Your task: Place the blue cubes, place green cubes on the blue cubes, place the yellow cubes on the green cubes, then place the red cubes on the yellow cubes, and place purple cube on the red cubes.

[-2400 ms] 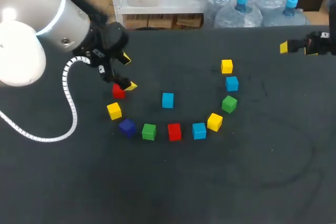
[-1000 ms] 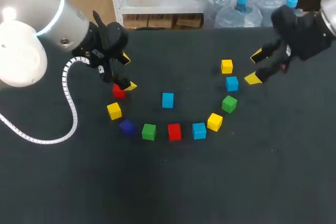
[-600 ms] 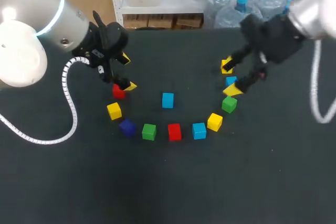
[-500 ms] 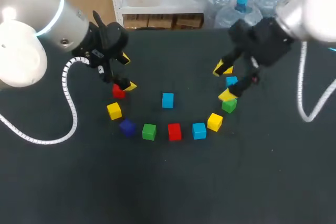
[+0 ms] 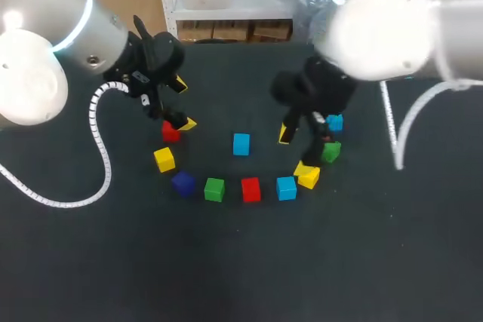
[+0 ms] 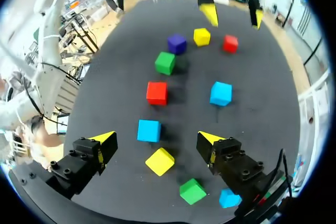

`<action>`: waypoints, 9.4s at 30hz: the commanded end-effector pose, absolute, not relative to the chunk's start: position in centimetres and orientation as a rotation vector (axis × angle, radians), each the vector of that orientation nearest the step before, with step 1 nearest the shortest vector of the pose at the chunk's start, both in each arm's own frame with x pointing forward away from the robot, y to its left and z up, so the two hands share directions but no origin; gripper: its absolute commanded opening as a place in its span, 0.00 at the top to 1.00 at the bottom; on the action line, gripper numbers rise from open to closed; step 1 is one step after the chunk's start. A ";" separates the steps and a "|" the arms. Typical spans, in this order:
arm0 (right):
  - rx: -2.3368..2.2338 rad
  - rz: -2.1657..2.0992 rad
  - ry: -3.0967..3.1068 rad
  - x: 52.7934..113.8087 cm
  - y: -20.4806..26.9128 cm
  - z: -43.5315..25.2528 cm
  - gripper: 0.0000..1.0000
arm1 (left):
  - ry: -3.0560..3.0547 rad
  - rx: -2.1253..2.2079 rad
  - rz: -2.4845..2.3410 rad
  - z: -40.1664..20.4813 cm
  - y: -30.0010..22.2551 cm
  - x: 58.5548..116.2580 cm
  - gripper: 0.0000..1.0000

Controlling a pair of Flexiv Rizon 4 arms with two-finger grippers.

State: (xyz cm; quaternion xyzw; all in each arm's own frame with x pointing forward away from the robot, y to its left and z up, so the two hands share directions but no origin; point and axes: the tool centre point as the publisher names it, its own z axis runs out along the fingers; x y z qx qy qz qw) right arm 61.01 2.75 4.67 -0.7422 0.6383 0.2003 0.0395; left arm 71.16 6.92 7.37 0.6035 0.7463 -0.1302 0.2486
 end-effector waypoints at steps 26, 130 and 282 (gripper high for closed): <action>-2.314 0.533 2.127 59.9 2.5 0.3 0.00 | 2.026 1.644 -0.359 7.3 7.1 71.1 0.00; -2.346 0.349 2.155 66.9 5.7 -0.2 1.00 | 2.026 1.644 -0.359 7.3 7.1 71.1 0.00; -2.221 0.297 2.220 75.9 -8.2 2.2 0.00 | 2.026 1.644 -0.359 7.3 7.1 71.1 0.00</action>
